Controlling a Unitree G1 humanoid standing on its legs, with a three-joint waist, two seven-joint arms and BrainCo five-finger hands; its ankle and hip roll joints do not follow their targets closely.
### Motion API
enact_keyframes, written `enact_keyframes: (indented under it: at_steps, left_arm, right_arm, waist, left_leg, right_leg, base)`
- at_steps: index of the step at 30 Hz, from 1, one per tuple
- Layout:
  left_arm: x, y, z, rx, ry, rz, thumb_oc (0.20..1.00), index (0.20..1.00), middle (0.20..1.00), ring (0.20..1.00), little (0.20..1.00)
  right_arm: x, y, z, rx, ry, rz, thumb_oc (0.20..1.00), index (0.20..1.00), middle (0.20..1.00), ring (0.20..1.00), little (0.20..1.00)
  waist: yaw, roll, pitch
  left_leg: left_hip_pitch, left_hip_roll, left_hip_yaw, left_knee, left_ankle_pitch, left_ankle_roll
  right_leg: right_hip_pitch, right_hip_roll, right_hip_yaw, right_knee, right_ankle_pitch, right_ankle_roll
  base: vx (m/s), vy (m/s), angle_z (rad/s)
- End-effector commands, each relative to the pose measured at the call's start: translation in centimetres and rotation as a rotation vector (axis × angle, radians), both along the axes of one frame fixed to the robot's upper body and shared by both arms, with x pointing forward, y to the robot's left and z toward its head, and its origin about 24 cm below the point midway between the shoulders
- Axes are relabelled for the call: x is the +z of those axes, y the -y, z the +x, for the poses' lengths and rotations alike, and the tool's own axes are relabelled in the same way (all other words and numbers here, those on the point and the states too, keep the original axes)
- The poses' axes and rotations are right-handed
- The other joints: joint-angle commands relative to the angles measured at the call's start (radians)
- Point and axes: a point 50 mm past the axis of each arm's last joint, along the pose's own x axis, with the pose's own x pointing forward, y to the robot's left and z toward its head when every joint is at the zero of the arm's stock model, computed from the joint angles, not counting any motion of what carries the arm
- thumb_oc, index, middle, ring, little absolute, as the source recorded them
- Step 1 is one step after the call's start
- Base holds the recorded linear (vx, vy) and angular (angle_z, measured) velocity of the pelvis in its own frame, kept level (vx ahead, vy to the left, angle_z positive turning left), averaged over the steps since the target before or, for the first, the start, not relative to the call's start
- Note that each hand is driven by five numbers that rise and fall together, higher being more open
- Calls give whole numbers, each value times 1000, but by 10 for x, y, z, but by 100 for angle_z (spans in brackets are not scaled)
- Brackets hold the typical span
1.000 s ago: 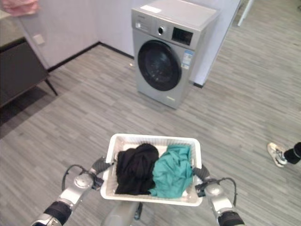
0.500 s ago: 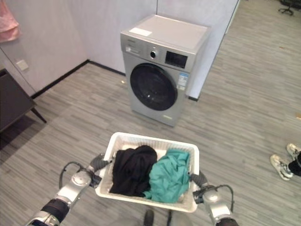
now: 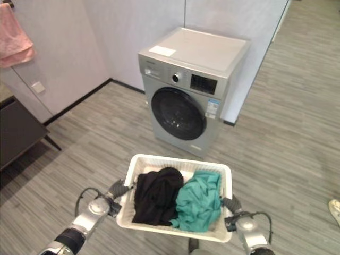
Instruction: Grab the laundry basket,head to the washer,open it,put in the laundry and shut it.
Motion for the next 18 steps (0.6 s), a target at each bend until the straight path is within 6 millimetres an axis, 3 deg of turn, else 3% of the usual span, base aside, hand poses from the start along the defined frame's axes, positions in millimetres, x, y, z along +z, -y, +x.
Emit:
enact_keyframes:
  at_steps: [1, 13, 18]
  left_arm:
    - [21, -9, 20, 47, 126, -8, 200, 200, 200, 200, 200]
    - [20, -7, 21, 50, 122, -2, 200, 200, 200, 200, 200]
    - [26, -1, 28, 28, 144, -2, 200, 200, 200, 200, 200]
  right_arm:
    - [26, 37, 8, -91, 144, -52, 200, 200, 200, 200, 200]
    - [24, 39, -2, -110, 147, -47, 200, 200, 200, 200, 200]
    - [31, 42, 2, -105, 179, -63, 200, 200, 200, 200, 200]
  waist:
    - [6, 41, -79]
    - [-11, 41, -76]
    - [-18, 27, -39]
  left_leg:
    - [-5, 133, -18, -63, 44, -78]
    - [-4, 168, -16, -61, 47, -109]
    - [-103, 157, -39, 145, 30, -133]
  right_leg:
    - [15, 9, -29, 29, -127, 126]
    - [37, 36, -30, 27, -167, 101]
    - [33, 44, -32, 97, -209, 71]
  base:
    - [30, -18, -25]
    - [10, -28, -1]
    - [-26, -69, 23]
